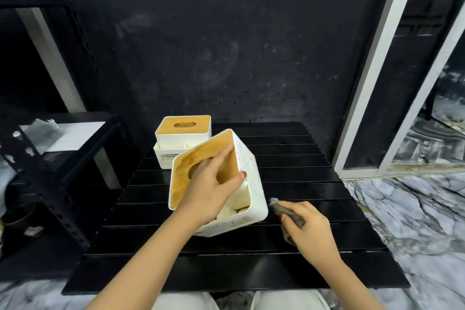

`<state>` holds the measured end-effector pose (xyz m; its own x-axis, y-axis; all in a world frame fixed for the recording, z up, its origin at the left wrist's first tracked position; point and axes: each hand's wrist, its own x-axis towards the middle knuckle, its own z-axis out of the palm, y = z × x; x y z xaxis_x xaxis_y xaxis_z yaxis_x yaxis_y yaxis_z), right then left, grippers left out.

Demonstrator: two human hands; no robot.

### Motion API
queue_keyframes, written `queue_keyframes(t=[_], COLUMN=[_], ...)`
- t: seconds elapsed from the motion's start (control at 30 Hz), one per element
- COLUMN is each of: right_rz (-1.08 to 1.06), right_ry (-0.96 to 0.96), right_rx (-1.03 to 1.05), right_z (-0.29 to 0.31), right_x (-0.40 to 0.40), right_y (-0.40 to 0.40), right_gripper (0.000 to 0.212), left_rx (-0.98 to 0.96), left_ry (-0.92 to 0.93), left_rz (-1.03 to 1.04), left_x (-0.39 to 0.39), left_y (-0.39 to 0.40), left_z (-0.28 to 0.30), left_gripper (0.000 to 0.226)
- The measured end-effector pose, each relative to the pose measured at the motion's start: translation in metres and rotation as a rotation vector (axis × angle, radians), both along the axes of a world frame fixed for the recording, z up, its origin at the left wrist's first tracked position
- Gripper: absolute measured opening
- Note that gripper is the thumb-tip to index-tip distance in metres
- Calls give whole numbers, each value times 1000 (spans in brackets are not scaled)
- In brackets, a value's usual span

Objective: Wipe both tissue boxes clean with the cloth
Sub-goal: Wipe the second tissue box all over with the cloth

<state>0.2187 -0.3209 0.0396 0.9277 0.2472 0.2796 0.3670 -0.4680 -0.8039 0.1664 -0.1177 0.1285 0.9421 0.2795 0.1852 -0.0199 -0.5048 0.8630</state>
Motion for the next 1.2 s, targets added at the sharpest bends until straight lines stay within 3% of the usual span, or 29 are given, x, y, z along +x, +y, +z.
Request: queue_keyframes(t=[0.1,0.27,0.4,0.57,0.8,1.0,1.2], right_rz=[-43,18,100,95,42,113,56], right_ry=[51,2,-147,-385,-302,-446,-315], right_rx=[254,403,257,-14,-32,-89,-28], right_z=[27,64,64,71,67,77,67], right_x=[-6,-21,-33,-39,-20,-43,-23], right_y=[3,13,21,33,21,31,16], right_gripper=[35,24,34,28,30,25,33], left_rx=[-202,-307,-384,-407,-386,-358,-364], left_ry=[-186,-319,-322,-320,-312,-283,-289], left_rz=[-5,24,42,16,44,27,49], left_x=[-8,-14,-17,-19,-22,-25,-28], left_y=[-1,-2,-6,-7,-13,-18,-18], left_z=[1,-17,-22,-24,-26,-29,-31], left_gripper=[59,63,68,66,72,71,67])
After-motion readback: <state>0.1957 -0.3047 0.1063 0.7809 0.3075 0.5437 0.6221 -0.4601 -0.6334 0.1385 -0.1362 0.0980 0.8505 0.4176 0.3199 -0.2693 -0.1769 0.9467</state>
